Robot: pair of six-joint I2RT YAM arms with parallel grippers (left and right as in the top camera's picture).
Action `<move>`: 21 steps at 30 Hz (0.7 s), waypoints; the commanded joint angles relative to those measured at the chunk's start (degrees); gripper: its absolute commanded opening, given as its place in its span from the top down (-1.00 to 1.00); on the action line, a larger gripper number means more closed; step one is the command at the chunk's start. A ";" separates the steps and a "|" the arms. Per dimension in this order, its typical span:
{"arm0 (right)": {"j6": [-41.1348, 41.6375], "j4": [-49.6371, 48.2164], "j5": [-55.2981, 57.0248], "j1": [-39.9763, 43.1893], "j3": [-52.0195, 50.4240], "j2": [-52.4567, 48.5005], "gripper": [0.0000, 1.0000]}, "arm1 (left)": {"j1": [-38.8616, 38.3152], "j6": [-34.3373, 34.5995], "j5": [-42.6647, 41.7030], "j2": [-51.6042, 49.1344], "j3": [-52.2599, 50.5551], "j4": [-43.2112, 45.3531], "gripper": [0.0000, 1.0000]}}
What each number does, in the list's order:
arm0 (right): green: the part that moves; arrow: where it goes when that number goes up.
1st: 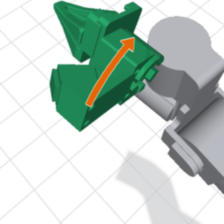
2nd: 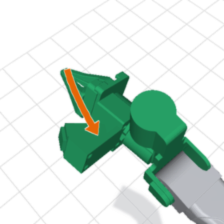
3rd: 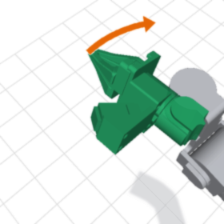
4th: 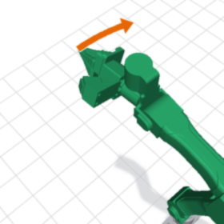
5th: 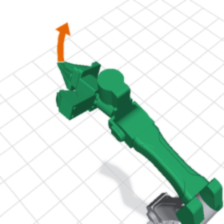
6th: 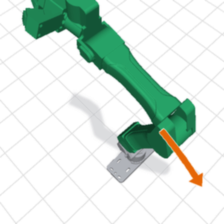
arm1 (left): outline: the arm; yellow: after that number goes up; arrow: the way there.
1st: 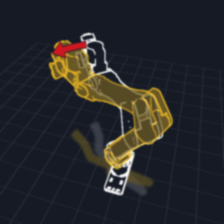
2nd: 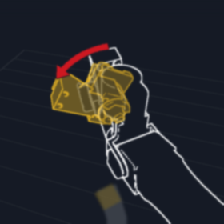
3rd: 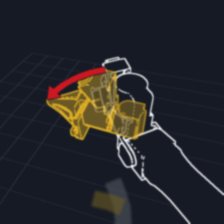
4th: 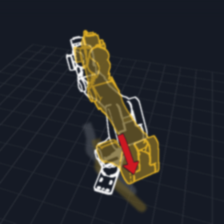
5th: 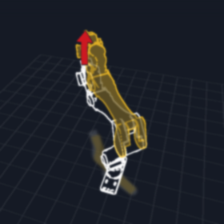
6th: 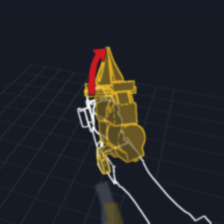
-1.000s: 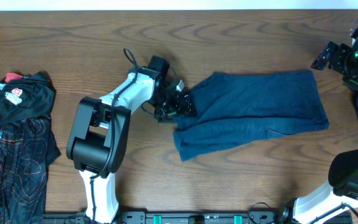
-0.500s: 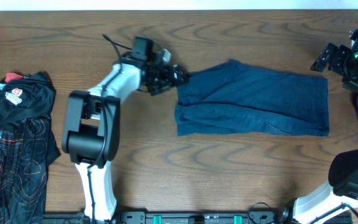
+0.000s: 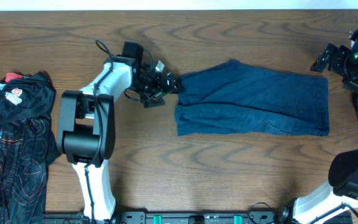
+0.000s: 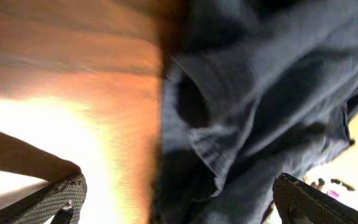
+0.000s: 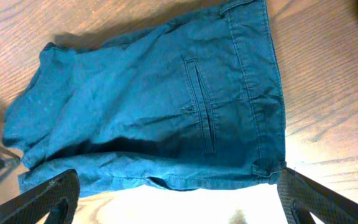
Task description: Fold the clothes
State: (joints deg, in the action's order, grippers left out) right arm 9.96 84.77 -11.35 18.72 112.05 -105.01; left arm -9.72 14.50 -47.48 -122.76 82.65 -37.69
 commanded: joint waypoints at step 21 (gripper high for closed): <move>-1.90 1.70 -2.67 -0.81 1.20 0.85 -0.99 | -15.80 13.49 -2.84 -11.30 -3.04 15.15 0.88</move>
State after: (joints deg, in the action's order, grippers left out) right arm 8.78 86.26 -13.52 18.72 112.07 -105.01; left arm -26.22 25.96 -56.25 -130.30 82.04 -21.78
